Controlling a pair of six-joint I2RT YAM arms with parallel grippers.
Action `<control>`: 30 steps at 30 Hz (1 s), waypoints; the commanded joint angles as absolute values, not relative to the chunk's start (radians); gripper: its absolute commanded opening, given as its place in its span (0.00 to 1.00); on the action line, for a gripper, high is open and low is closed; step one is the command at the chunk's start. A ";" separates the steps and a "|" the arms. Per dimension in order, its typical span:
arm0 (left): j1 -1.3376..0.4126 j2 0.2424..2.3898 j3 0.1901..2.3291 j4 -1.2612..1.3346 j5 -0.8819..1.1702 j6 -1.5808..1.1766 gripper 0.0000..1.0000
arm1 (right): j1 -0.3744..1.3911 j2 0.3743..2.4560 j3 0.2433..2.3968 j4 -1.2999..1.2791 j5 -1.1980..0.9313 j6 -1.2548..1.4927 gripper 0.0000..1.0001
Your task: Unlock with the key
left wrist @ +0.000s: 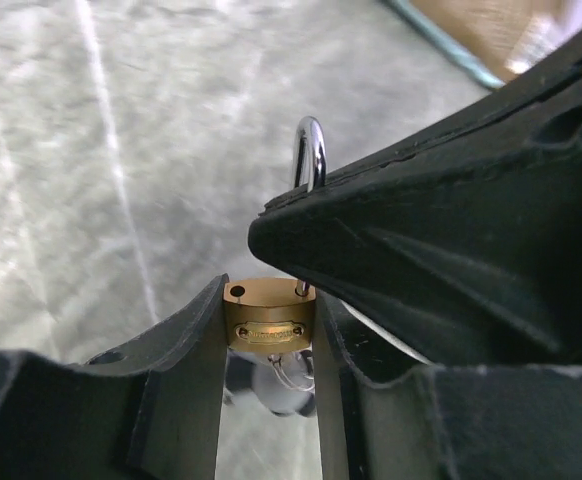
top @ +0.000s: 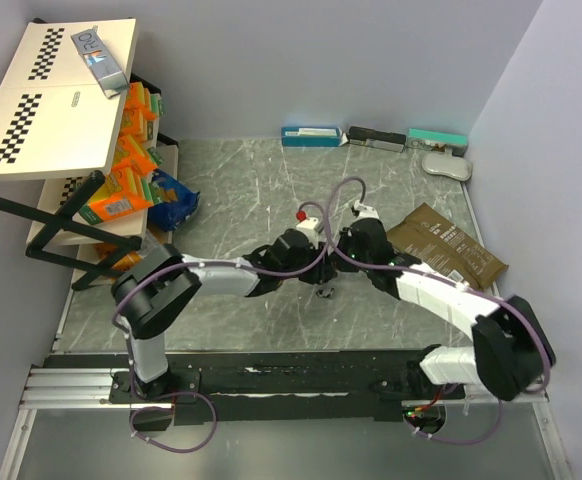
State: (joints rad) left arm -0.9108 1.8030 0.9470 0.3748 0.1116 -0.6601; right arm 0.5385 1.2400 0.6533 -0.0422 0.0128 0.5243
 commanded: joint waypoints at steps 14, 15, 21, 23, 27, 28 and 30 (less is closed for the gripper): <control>-0.890 2.092 1.270 0.012 -0.199 -0.655 0.03 | 0.495 1.601 0.871 -0.068 0.120 0.566 0.23; -0.885 2.100 1.282 0.011 -0.196 -0.658 0.03 | 0.486 1.603 0.871 -0.063 0.114 0.569 0.26; -0.868 2.152 1.331 0.003 -0.183 -0.650 0.03 | 0.468 1.575 0.848 -0.035 0.060 0.577 0.47; -0.867 2.169 1.342 -0.031 -0.183 -0.649 0.03 | 0.460 1.552 0.833 -0.029 0.052 0.581 0.54; -0.864 2.192 1.380 -0.075 -0.212 -0.640 0.04 | 0.437 1.517 0.804 -0.034 0.046 0.581 0.60; -0.858 2.195 1.388 -0.086 -0.219 -0.635 0.04 | 0.433 1.497 0.798 -0.032 0.043 0.581 0.61; -0.847 2.206 1.400 -0.110 -0.215 -0.632 0.04 | 0.417 1.473 0.772 -0.031 0.041 0.580 0.63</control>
